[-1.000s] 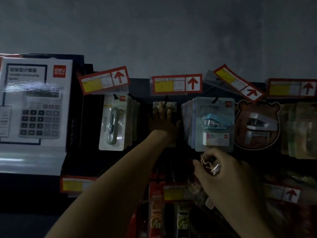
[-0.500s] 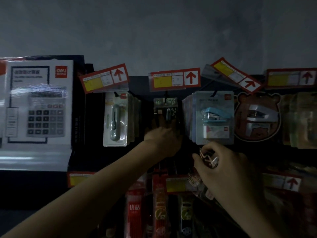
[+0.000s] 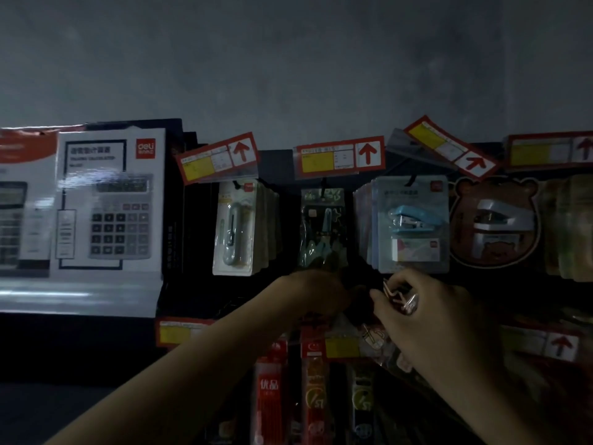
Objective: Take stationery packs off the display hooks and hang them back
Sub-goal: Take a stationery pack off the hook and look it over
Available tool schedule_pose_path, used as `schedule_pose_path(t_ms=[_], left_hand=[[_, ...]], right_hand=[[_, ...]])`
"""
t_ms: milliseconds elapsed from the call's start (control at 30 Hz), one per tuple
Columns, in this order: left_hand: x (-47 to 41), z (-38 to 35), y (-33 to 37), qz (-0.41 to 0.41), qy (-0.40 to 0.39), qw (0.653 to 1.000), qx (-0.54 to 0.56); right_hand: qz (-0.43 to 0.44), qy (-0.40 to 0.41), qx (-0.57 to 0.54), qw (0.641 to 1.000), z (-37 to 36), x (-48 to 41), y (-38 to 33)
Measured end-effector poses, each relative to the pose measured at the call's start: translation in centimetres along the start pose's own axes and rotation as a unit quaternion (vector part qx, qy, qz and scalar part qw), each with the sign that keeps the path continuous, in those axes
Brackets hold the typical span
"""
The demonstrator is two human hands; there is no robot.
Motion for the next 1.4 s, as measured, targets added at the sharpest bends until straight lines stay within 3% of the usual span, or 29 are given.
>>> schedule_pose_path(t_ms=[133,533,800,1033,1200,1400], left_hand=[[0.8,-0.5,0.7,0.026,-0.113,0.993,0.013],[1.6,0.6,1.4,0.0,-0.11,0.993,0.035],[1.8,1.5,1.8,-0.012,-0.042,0.988,0.15],[3.0,1.6,1.1,-0.027,0.008,0.992,0.122],[6.6,4.1,2.3,-0.089,-0.014,0.993,0.079],[10.9,5.5,1.9,-0.103,0.122,0.987,0.029]], right_hand=[[0.002,-0.008,0.031,0.999,0.1,0.0,-0.1],[0.001,0.005,-0.017,1.0,0.1,0.1,0.1],[0.006,0.003,-0.044,0.999,0.3,0.0,0.2],[-0.01,0.012,-0.083,0.996,0.1,0.4,-0.1],[-0.03,0.007,-0.098,0.995,1.0,0.7,-1.1],[-0.053,0.003,-0.162,0.985,1.7,1.1,-2.2]])
Point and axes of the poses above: each hand's wrist, its own x-axis away from the middle knuckle, its own z-axis out of the back of the hand, y = z × x, the point moved 6 cm from there along -x, towards the middle knuckle
